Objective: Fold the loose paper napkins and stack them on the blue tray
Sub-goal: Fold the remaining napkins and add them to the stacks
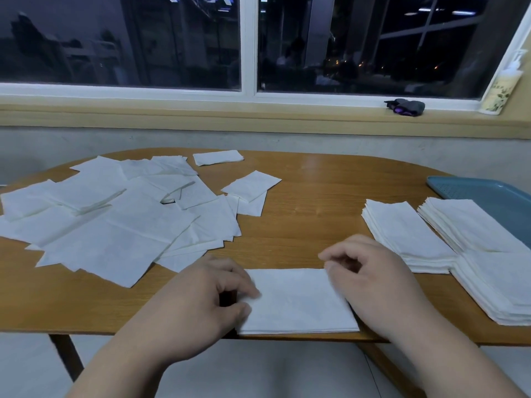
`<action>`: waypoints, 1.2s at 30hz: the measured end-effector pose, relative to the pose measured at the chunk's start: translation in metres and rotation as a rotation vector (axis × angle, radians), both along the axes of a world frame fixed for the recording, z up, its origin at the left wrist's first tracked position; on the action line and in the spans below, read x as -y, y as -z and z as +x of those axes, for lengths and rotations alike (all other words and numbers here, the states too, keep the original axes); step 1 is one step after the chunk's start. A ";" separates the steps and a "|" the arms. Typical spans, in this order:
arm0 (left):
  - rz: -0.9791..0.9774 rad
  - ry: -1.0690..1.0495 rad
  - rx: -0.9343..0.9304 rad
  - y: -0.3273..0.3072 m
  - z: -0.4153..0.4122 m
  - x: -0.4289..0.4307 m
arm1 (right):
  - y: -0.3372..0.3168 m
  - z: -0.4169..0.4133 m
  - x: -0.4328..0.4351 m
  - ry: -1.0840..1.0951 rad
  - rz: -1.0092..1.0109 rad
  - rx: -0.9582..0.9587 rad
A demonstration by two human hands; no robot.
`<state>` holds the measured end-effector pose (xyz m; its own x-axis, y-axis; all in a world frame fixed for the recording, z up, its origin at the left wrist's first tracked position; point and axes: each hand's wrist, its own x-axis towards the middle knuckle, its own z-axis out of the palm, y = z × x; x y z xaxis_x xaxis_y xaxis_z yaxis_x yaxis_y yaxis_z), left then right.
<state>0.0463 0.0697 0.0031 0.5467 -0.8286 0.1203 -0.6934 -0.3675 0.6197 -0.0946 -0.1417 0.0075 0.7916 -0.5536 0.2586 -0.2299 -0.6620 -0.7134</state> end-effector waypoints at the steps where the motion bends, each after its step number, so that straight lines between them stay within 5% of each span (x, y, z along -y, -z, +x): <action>1: 0.008 -0.002 0.002 -0.001 0.001 -0.001 | -0.007 0.010 0.002 -0.015 -0.027 -0.017; 18: -0.019 -0.043 -0.101 0.001 0.024 -0.013 | 0.000 0.223 0.034 -0.112 -0.274 -0.287; 24: -0.015 -0.023 -0.002 0.001 0.025 -0.013 | 0.002 0.234 0.035 -0.025 -0.492 -0.360; 36: -0.039 -0.019 0.020 0.003 0.018 -0.013 | -0.005 0.174 0.054 0.003 -0.622 -0.497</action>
